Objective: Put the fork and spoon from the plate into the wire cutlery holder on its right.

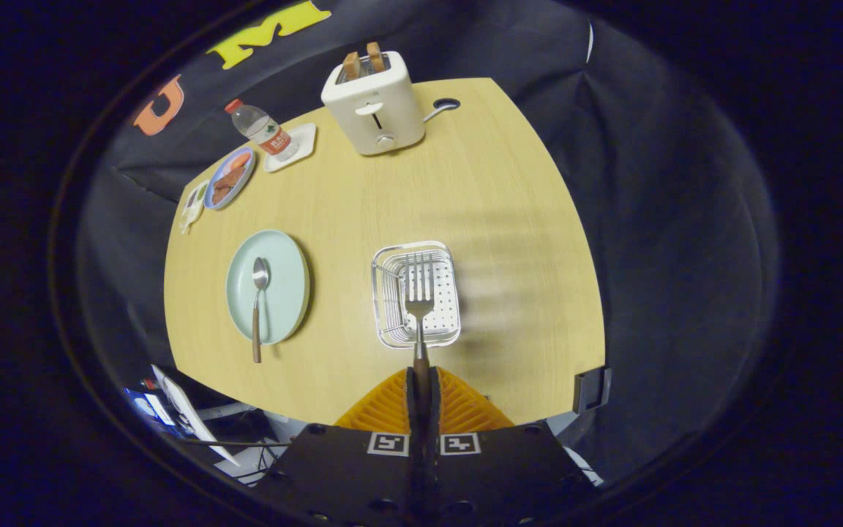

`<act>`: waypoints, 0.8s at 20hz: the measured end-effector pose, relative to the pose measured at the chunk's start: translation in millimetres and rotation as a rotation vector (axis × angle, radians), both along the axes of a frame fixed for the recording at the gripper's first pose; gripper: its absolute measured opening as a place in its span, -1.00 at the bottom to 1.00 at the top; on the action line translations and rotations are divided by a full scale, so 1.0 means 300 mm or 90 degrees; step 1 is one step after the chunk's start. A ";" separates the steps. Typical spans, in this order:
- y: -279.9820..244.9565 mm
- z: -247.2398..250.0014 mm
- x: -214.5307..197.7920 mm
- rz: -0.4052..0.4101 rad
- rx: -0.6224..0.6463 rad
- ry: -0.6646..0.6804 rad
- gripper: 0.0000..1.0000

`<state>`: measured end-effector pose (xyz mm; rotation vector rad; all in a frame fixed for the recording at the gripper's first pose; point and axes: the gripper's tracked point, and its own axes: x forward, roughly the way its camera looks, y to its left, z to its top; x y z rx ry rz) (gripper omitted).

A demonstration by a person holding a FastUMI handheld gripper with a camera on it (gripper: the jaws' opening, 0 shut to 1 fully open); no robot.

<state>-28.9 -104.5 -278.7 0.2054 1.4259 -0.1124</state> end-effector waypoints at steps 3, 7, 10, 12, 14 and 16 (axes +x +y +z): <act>-0.006 -0.023 0.014 -0.011 0.000 0.005 -0.94; -0.001 -0.046 0.014 -0.032 0.016 0.018 -0.88; 0.001 -0.052 0.018 -0.043 0.025 0.015 -0.81; 0.003 -0.038 0.036 -0.046 0.028 0.000 -0.73; 0.012 -0.019 0.055 -0.042 0.029 -0.026 -0.62; 0.023 0.012 0.088 -0.030 0.021 -0.065 -0.29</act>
